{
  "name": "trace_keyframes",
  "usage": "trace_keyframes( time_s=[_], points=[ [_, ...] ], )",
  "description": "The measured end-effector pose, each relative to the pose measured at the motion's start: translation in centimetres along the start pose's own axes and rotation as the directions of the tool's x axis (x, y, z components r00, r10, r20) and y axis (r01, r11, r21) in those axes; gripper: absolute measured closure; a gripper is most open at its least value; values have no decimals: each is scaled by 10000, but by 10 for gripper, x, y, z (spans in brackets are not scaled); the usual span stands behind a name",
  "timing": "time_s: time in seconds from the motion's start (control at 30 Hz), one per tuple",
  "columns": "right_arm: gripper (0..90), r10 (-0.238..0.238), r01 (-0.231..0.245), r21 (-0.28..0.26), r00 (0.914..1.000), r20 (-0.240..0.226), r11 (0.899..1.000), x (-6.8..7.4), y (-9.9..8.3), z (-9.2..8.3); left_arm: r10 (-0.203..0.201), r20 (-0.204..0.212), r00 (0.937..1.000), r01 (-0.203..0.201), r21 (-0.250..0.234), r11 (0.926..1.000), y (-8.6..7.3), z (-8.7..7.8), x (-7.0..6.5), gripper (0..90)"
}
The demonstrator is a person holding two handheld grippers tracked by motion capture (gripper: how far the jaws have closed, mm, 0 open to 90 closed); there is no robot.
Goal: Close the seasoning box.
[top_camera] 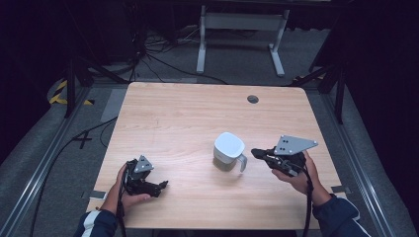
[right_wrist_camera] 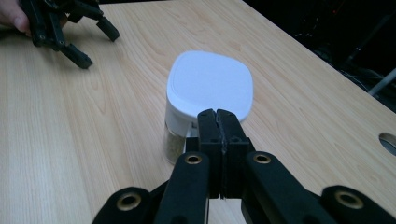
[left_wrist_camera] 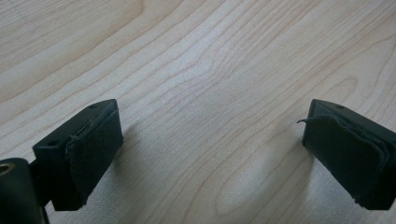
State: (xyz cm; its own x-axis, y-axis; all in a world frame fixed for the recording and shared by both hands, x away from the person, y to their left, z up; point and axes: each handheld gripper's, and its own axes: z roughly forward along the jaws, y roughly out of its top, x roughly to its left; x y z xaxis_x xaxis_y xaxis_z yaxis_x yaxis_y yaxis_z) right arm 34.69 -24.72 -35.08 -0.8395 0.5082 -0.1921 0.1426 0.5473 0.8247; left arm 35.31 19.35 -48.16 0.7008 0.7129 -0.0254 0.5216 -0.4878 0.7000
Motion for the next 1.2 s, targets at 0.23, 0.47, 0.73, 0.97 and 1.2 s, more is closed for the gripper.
trace_keyframes(
  time_s=[0.23, 0.47, 0.73, 0.97, 1.2],
  points=[
    [898, 19, -32, 560, 9997, 242, 9984, -4, -20, -15, 19, -5, 10000, -19, 5, 10000, 0, 0, 0, 52],
    [839, 122, -170, 1119, 9990, 437, 9936, -8, -48, -28, 15, 2, 10000, -15, -13, 10000, 0, 0, 0, 53],
    [669, 505, -589, 1125, 9958, 764, 9919, -13, -87, -52, 25, -3, 10000, -25, 4, 10000, 0, 0, 0, 52],
    [534, 1493, -1650, 1093, 9790, 1390, 9802, -18, -137, -69, 223, 6, 9998, -223, 68, 9997, 1, 0, 2, 52],
    [422, 2469, -2669, 1096, 9545, 1675, 9575, -20, -173, -77, 215, 5, 9998, -215, 55, 9998, 1, 0, 2, 52]
  ],
)
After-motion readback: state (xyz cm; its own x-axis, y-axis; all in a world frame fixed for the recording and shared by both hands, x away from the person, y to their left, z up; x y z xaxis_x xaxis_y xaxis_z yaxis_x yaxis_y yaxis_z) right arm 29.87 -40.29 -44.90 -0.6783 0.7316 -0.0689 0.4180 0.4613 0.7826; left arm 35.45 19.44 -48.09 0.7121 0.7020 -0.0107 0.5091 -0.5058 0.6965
